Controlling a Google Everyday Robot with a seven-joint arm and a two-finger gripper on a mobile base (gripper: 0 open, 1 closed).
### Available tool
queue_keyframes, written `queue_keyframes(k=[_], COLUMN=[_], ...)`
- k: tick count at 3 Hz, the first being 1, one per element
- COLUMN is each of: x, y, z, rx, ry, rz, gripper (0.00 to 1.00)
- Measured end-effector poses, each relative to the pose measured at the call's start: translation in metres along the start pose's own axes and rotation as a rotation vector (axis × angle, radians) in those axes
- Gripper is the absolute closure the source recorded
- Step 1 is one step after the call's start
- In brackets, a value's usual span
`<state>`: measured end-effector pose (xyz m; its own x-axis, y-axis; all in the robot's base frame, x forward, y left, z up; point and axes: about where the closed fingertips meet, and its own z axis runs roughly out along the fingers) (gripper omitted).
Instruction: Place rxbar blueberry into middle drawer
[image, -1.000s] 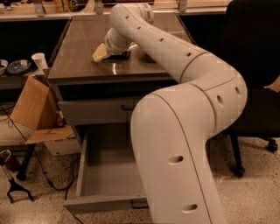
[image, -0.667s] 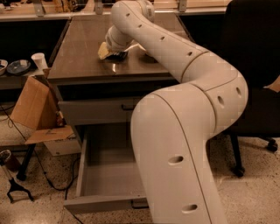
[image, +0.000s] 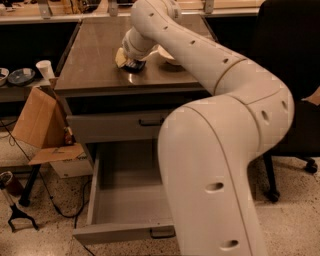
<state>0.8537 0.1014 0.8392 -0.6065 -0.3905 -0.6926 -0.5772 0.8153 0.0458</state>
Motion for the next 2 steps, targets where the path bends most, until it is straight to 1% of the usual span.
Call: queue_keyframes(k=[1,2], x=[0.003,0.01], y=[0.011,0.027], z=[-0.024,-0.056], rx=[-0.062,-0.143], ry=[-0.04,-0.075], rz=[-0.003,-0.025], gripper=[1.0,1.0])
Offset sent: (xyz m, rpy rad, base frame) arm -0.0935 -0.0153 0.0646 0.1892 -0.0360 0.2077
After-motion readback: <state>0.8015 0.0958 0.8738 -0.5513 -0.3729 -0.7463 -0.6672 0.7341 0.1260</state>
